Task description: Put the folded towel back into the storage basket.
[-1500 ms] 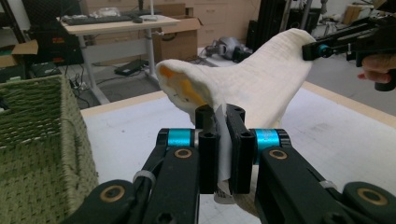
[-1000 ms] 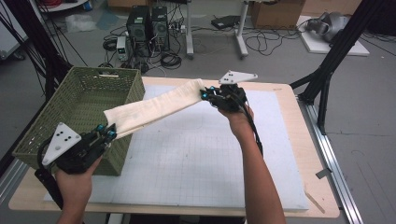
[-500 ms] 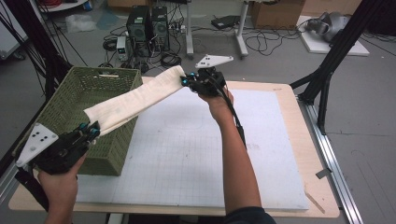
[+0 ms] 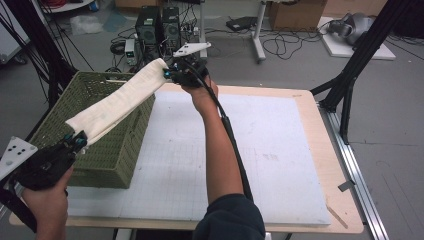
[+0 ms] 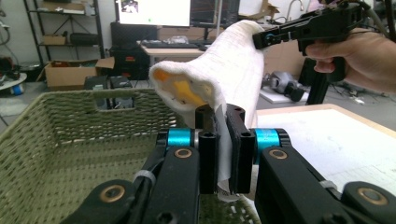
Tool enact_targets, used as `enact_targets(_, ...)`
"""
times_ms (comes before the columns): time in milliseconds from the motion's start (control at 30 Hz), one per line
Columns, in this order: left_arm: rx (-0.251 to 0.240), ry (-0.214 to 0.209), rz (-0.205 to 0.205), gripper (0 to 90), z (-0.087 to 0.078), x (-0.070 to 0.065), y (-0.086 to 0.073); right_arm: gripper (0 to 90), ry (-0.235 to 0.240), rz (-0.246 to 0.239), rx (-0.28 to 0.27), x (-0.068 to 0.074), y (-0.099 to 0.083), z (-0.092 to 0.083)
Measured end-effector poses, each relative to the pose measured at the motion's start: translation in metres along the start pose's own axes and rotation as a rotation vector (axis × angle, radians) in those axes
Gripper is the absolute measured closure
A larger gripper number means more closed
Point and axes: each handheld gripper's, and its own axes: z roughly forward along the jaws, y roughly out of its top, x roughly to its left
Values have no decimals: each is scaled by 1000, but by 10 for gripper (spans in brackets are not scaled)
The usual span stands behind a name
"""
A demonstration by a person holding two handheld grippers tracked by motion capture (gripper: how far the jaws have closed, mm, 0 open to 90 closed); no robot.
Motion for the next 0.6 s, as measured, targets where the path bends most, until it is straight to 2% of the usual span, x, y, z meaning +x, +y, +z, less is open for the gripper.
enact_targets(33,-1,6,-4,844,-1,2,0,826,8,-3,-1,3,3,11)
enact_targets(100,-2,19,-11,844,-4,5,0,826,11,-7,-1,4,4,16)
enact_targets(133,-4,24,-9,844,-5,6,0,826,20,-8,5,6,5,26)
enact_targets(167,-5,30,-8,844,-7,7,1,826,20,-8,5,6,5,26)
enact_targets(300,-5,57,-1,844,-11,11,1,826,36,-15,9,12,11,49)
enact_targets(367,-4,64,-13,844,-14,15,1,826,38,-16,5,14,13,54)
enact_targets(533,17,95,-23,843,-19,22,-2,826,37,-22,14,24,21,79)
enact_targets(567,22,104,-22,843,-20,24,-2,826,39,-29,20,29,24,90)
enact_targets(600,27,113,-28,843,-22,26,-3,826,39,-29,20,29,24,90)
